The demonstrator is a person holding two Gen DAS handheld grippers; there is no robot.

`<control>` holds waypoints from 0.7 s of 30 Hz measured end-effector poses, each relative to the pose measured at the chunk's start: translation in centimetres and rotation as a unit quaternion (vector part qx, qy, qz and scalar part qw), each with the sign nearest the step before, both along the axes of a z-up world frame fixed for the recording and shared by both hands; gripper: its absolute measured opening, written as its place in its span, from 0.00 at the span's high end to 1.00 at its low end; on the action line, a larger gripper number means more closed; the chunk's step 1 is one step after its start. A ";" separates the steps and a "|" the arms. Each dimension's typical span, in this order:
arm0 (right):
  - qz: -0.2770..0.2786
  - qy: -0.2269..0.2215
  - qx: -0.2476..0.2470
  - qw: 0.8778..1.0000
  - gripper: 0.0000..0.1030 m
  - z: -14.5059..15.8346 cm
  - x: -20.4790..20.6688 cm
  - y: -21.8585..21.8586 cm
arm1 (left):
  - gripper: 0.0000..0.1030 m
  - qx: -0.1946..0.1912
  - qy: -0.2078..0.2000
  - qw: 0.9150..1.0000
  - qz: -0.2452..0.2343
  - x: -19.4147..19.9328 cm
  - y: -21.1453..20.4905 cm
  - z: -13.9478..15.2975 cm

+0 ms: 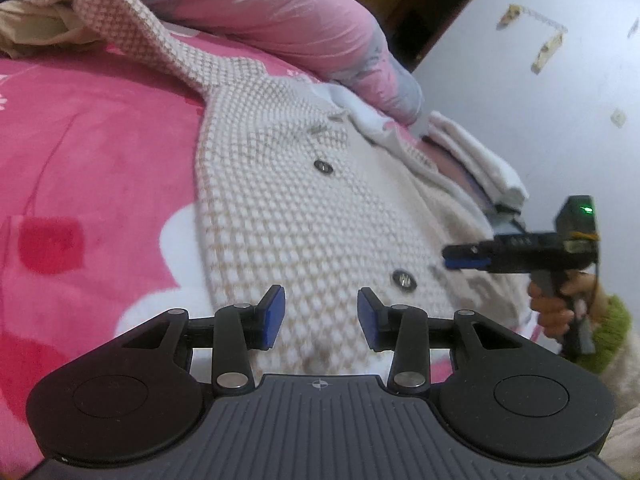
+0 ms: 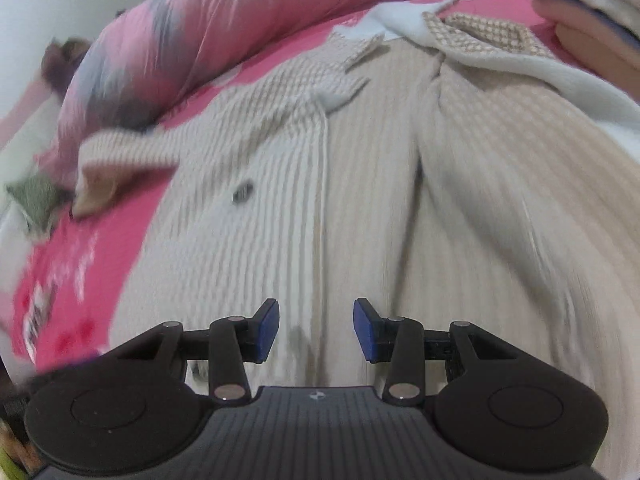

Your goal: Fold clothes

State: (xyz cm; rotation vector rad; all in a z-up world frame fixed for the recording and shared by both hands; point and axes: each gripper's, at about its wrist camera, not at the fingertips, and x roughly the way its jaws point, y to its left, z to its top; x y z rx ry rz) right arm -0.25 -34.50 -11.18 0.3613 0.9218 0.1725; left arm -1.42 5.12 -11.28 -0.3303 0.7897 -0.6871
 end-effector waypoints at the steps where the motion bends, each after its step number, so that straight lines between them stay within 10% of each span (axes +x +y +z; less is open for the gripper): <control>1: 0.003 -0.005 -0.007 1.000 0.58 -0.2 -0.7 0.3 | 0.61 0.012 0.001 1.000 0.000 0.0 -0.3 -0.2; 13: 0.013 -0.072 -0.052 0.996 0.69 0.6 -3.8 1.4 | 0.61 0.069 -0.027 0.997 0.011 -1.1 -1.4 0.8; 21: -0.030 -0.108 0.001 0.994 0.66 4.1 4.0 -1.1 | 0.61 0.071 -0.067 0.995 -0.003 3.9 -3.6 3.2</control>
